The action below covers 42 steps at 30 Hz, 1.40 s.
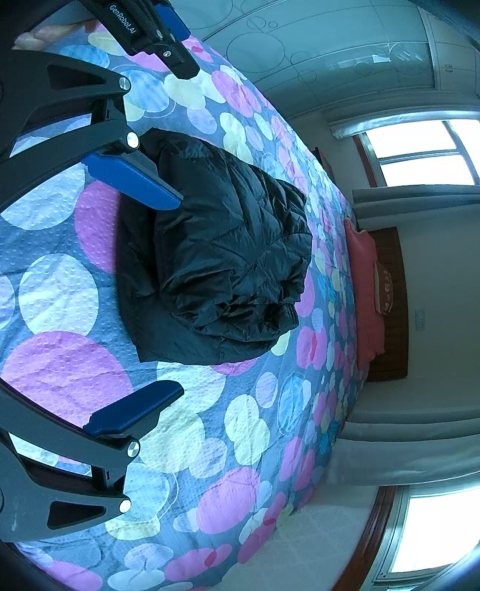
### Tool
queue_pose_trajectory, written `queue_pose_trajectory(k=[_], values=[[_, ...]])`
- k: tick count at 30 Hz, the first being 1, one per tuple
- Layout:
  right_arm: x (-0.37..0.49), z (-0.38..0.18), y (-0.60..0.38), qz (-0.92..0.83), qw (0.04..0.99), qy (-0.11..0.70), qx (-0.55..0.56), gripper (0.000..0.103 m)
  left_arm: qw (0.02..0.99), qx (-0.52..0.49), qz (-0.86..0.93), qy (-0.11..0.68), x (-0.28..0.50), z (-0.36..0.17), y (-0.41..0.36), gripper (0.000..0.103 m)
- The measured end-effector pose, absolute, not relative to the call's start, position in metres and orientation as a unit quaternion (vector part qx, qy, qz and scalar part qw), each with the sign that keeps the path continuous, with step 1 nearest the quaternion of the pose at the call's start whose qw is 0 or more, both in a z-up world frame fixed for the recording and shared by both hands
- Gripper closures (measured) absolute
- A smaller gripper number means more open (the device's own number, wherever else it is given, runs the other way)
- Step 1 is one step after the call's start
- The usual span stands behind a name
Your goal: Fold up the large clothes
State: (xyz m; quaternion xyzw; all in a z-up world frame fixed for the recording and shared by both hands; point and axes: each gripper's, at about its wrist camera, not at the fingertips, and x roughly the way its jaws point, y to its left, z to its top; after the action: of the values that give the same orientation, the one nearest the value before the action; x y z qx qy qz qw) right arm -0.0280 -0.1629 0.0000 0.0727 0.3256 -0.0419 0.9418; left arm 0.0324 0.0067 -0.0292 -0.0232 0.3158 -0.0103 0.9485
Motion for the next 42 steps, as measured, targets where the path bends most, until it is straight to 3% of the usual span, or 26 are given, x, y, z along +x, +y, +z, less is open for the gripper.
queue_pose_trajectory(k=[42], values=[[-0.009, -0.030, -0.167, -0.042, 0.929, 0.357, 0.081, 0.010, 0.941, -0.002, 0.006, 0.339, 0.064, -0.059, -0.001, 0.016]])
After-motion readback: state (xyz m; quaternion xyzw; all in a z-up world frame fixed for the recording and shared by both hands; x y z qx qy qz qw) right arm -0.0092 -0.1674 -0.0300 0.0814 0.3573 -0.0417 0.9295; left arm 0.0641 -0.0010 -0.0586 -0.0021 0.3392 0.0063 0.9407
